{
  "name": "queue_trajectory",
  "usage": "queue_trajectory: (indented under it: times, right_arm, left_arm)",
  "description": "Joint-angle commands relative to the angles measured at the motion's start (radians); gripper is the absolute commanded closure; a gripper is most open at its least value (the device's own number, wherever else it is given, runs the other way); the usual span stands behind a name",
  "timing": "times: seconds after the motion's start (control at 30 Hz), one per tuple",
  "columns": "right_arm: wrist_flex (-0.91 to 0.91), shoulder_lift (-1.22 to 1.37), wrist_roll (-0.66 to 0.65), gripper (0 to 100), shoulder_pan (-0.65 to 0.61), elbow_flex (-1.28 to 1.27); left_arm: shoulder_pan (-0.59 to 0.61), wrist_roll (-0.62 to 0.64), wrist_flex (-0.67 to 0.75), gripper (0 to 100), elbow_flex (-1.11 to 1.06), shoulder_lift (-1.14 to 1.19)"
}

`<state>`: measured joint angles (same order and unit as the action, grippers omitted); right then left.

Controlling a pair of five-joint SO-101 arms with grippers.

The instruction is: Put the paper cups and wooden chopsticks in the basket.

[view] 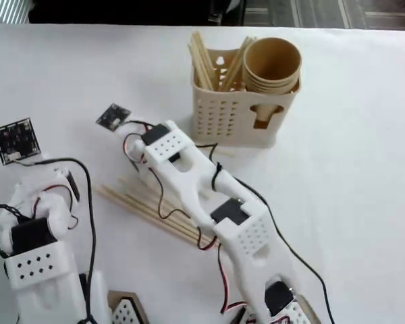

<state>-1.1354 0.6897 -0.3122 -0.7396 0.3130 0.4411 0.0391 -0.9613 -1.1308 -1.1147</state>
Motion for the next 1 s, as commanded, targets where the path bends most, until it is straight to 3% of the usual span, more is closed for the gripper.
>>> queue_trajectory:
  times: [0.0, 0.17, 0.4, 0.97]
  right_arm:
    - [-0.061, 0.044, -0.011, 84.5, -0.001, 0.087]
    - [-0.157, 0.128, -0.012, 98.1, 0.005, 0.219]
    - [-0.302, 0.225, -0.075, 97.9, 0.010, 0.388]
    - [-0.581, 0.226, -0.078, 97.9, 0.039, 0.661]
  left_arm:
    - [0.010, 0.009, 0.020, 98, -0.006, -0.021]
    - [0.010, 0.009, 0.020, 98, -0.008, -0.021]
    - [0.010, 0.009, 0.020, 98, -0.008, -0.021]
    - [0.010, 0.009, 0.068, 98, -0.032, -0.021]
